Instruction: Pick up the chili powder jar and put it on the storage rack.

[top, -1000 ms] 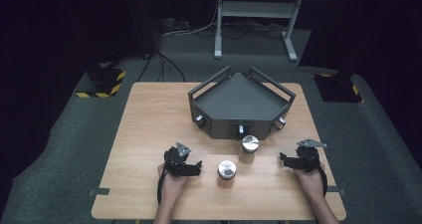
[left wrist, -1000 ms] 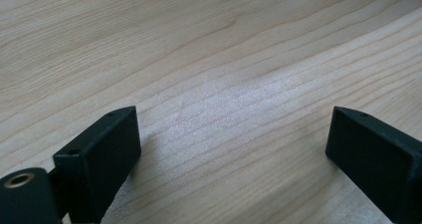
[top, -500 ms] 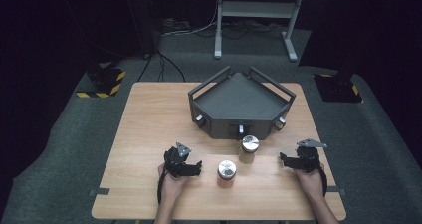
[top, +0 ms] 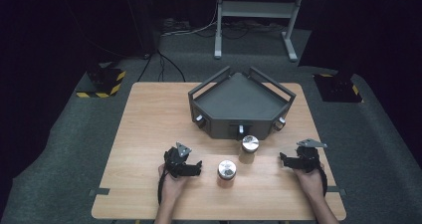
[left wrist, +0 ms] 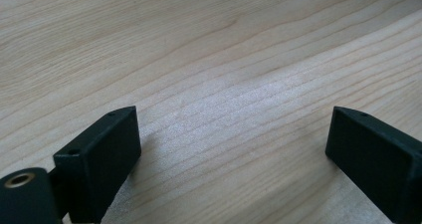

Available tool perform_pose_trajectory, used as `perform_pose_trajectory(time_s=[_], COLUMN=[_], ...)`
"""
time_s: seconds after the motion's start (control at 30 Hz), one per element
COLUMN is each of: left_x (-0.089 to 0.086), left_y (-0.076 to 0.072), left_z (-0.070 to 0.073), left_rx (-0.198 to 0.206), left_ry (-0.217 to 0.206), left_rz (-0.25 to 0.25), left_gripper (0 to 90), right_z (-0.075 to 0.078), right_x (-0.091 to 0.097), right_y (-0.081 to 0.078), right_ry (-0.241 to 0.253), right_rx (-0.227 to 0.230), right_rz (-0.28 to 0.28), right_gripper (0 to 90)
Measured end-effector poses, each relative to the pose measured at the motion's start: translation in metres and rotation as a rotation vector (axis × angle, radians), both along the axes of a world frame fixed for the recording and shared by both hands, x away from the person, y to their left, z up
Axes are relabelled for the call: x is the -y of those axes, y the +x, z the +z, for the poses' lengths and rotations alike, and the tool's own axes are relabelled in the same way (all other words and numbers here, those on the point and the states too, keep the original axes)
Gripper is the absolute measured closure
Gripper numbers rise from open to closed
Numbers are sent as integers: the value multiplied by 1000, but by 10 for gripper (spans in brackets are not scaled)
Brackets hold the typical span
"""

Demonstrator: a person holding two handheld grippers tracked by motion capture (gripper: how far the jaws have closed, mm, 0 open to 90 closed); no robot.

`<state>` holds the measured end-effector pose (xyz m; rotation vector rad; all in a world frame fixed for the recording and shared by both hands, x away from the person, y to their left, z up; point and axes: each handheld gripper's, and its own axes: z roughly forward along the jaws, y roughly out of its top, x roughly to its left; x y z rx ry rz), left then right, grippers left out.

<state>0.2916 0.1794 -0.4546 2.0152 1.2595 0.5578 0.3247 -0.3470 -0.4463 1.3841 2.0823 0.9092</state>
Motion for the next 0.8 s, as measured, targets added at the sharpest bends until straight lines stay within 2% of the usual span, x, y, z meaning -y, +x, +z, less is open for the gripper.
perform_pose_trajectory(time_s=[0.8], left_x=[-1], left_y=[1], left_z=[0], left_rx=[-8], left_ry=[-7], left_rz=[-3], left_gripper=[39], right_z=[0], right_x=[0], right_y=[1], right_ry=[-1], right_rx=[-2], right_rz=[-3], right_gripper=[113])
